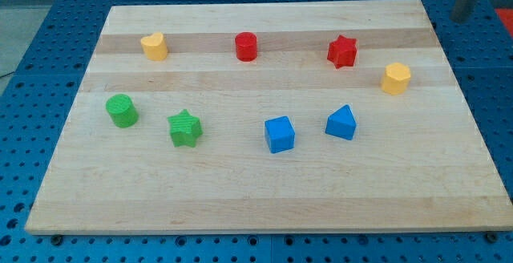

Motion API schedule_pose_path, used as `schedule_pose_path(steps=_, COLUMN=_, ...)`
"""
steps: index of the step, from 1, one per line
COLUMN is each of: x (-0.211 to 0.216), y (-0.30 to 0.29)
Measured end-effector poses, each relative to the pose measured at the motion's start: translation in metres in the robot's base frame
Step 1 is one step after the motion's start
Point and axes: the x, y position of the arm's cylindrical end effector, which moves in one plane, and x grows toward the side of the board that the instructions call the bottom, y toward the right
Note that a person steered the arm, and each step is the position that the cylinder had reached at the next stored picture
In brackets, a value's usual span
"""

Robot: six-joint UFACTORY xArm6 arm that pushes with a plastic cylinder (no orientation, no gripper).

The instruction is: Place the green star to the left side of the red circle

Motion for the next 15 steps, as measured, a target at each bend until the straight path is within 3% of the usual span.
schedule_pose_path(steps=2, x=0.174, y=-0.001)
schedule_pose_path(steps=3, x=0.251, y=-0.048)
schedule_pose_path(steps=4, x=0.296, y=-0.122)
schedule_pose_path(steps=5, x=0.307, y=-0.222)
schedule_pose_path(steps=7, x=0.306, y=-0.368)
schedule_pose_path(steps=8, x=0.276, y=-0.412)
schedule_pose_path(steps=9, x=0.263, y=-0.422)
schedule_pose_path(steps=10, x=0.285, y=-0.424)
schedule_pose_path(steps=11, x=0.278, y=-0.442)
schedule_pose_path(steps=13, x=0.241, y=-0.478)
schedule_pose_path(steps=15, x=0.165, y=-0.452)
